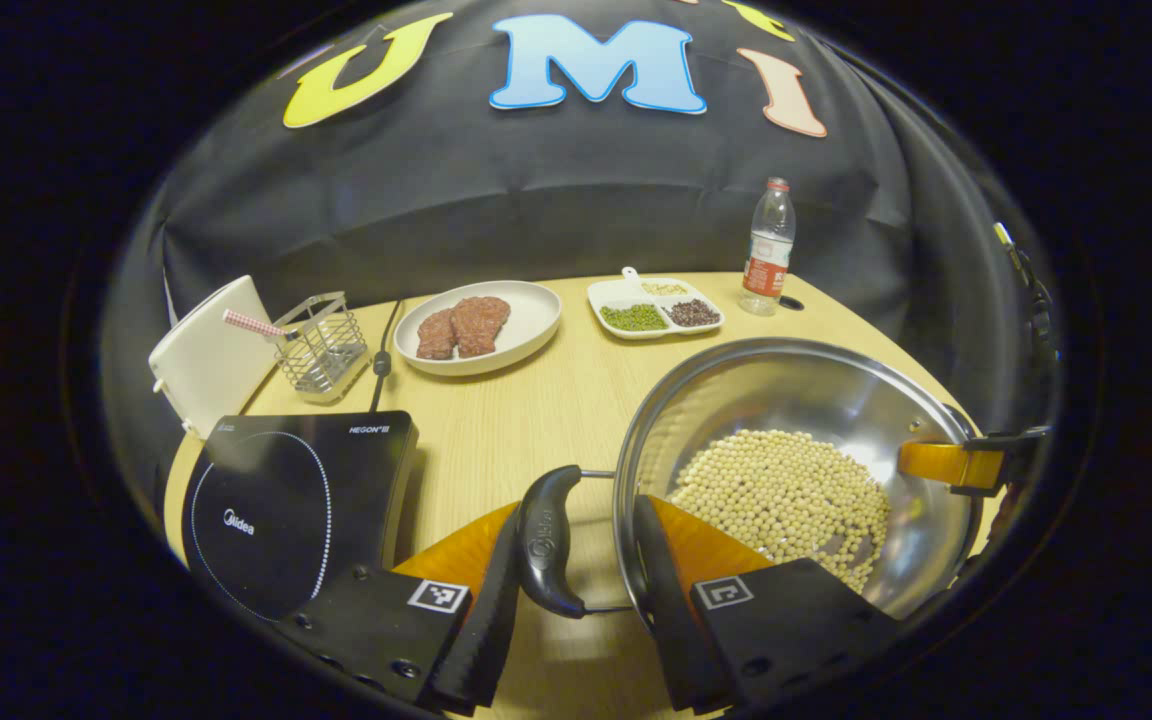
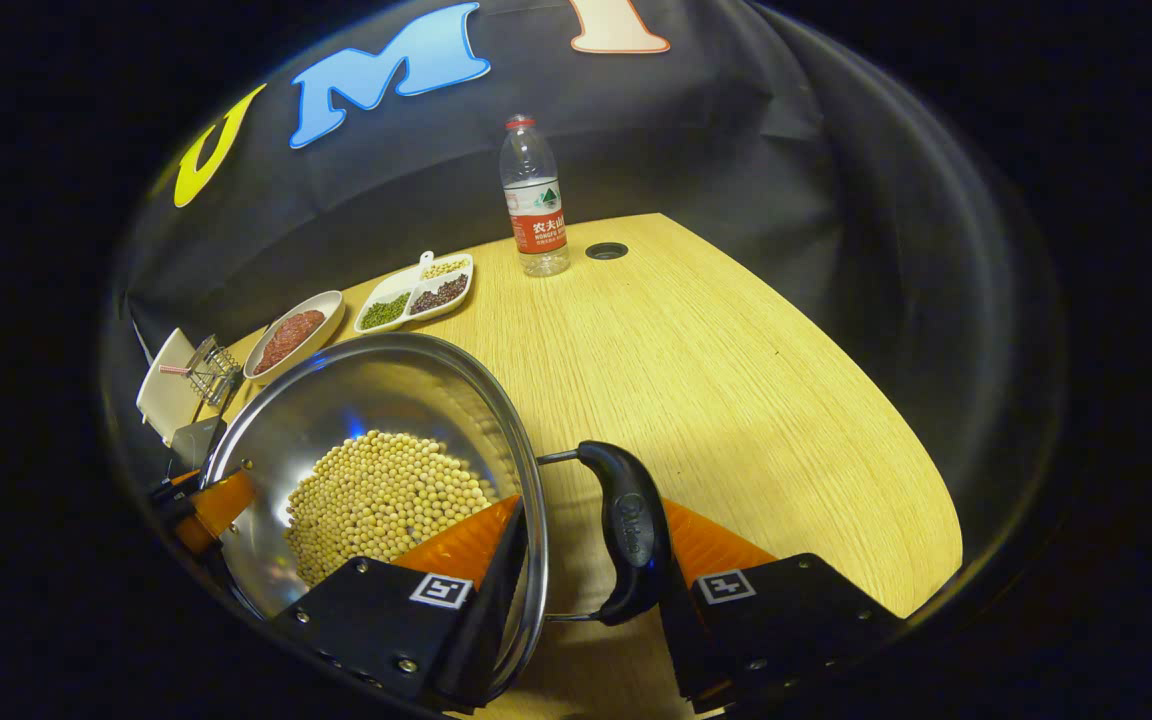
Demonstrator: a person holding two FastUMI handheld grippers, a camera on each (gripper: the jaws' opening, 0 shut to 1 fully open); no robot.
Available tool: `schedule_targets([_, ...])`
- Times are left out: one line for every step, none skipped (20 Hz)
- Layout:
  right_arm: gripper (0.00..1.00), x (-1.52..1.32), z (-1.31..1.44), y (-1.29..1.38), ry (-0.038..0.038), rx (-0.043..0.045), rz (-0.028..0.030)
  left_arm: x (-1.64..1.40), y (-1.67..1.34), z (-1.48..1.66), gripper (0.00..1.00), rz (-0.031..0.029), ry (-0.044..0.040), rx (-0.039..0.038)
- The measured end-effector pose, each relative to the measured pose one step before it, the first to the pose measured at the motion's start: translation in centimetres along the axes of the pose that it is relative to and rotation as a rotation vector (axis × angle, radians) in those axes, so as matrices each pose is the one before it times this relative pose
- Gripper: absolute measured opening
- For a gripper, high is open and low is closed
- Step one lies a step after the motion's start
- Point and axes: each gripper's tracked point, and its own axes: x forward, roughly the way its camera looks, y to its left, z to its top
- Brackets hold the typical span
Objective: First push the handle of the pot to place it horizontally, then grasp the pot with both hands and set it on the induction cooktop.
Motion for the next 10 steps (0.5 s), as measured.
schedule_targets([0.67,-0.17,0.024,0.017,-0.00095,-0.00092,0.00044,-0.113,-0.046,0.008,0.64,0.00064,-0.0005,-0.00088])
schedule_targets([0.67,-0.026,0.067,0.126,-0.00067,0.00555,0.00309,-0.365,0.011,0.021,0.64,0.00257,-0.00206,-0.00063])
schedule_targets([0.64,-0.116,-0.092,-0.064,0.00429,-0.00327,-0.0033,-0.067,-0.095,0.211,0.63,-0.00365,0.00129,-0.00502])
schedule_targets([0.64,-0.03,-0.01,-0.006,-0.00064,-0.00263,-0.00074,0.247,0.034,-0.251,0.63,-0.00044,-0.00163,-0.00144])
schedule_targets([0.64,-0.197,0.152,0.022,-0.0037,-0.00082,-0.00021,-0.156,-0.019,0.253,0.63,-0.00047,-0.00394,0.00342])
schedule_targets([0.63,-0.347,0.154,-0.062,-0.0038,0.00175,0.00132,-0.165,0.05,0.194,0.63,0.001,-0.00563,0.00084])
schedule_targets([0.64,-0.469,0.197,-0.05,-0.00242,0.00147,0.00271,-0.242,0.07,0.392,0.63,0.00141,-0.00914,-0.00046])
schedule_targets([0.64,-0.509,0.214,-0.093,-0.00359,0.00338,0.00234,-0.41,0.064,0.342,0.66,0.0001,-0.00732,0.00025])
schedule_targets([0.64,-0.438,0.276,0.105,-0.00106,0.00138,0.00092,-0.297,0.023,0.407,0.66,-0.00093,-0.00588,-0.00037])
schedule_targets([0.64,-0.515,0.303,0.018,-0.00115,-0.0029,-0.0002,-0.419,0.004,0.416,0.66,-0.00202,-0.00511,-0.00207])
